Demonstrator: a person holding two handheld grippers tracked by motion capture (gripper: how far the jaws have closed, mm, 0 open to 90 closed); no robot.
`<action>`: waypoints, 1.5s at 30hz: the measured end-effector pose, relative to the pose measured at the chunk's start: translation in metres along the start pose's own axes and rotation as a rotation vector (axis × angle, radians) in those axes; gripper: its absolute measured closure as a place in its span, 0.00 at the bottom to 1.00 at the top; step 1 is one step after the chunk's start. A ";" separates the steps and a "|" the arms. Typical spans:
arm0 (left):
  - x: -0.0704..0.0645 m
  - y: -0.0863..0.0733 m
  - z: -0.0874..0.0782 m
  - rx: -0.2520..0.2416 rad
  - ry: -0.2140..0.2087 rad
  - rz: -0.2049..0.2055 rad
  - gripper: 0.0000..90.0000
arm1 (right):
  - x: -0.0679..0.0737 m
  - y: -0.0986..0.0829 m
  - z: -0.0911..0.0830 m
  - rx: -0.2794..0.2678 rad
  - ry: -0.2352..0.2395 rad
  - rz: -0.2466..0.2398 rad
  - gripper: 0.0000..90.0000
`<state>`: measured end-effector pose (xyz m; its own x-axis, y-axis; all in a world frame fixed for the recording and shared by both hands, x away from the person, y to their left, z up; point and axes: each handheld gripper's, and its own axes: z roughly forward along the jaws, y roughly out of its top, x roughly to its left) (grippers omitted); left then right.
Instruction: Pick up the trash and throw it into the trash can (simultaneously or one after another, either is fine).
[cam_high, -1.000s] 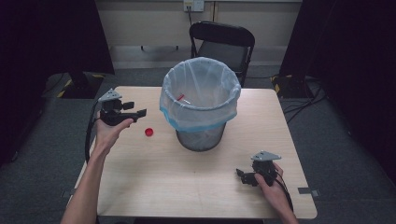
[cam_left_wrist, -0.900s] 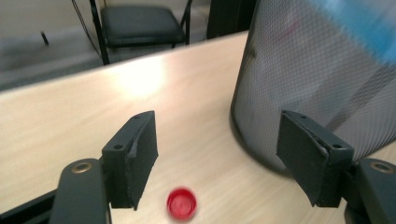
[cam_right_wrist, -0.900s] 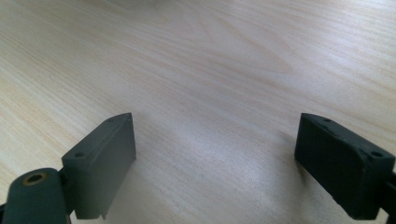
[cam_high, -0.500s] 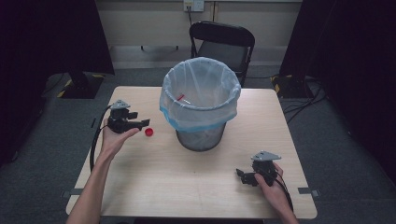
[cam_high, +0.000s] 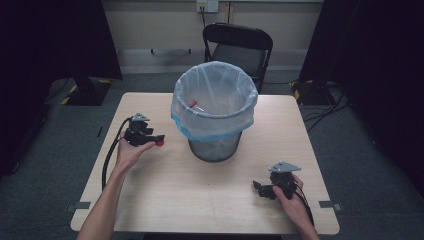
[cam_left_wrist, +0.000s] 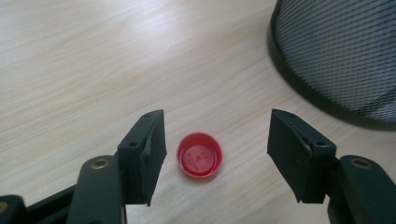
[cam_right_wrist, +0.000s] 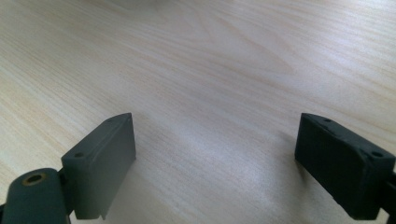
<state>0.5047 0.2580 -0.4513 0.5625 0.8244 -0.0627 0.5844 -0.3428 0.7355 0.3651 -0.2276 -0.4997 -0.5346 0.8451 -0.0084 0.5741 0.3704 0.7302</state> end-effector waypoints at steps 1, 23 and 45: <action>0.001 -0.001 0.002 -0.004 -0.007 -0.011 0.42 | 0.000 0.000 0.000 0.000 0.000 0.000 0.13; -0.002 -0.014 0.035 0.112 0.045 0.028 0.48 | 0.000 0.000 0.000 -0.001 -0.001 -0.003 0.13; 0.003 -0.019 0.031 0.084 0.050 0.009 0.66 | 0.000 0.000 0.000 -0.002 0.001 -0.003 0.13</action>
<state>0.5131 0.2533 -0.4862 0.5390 0.8421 -0.0212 0.6277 -0.3848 0.6767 0.3650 -0.2277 -0.4998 -0.5371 0.8435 -0.0099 0.5710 0.3722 0.7318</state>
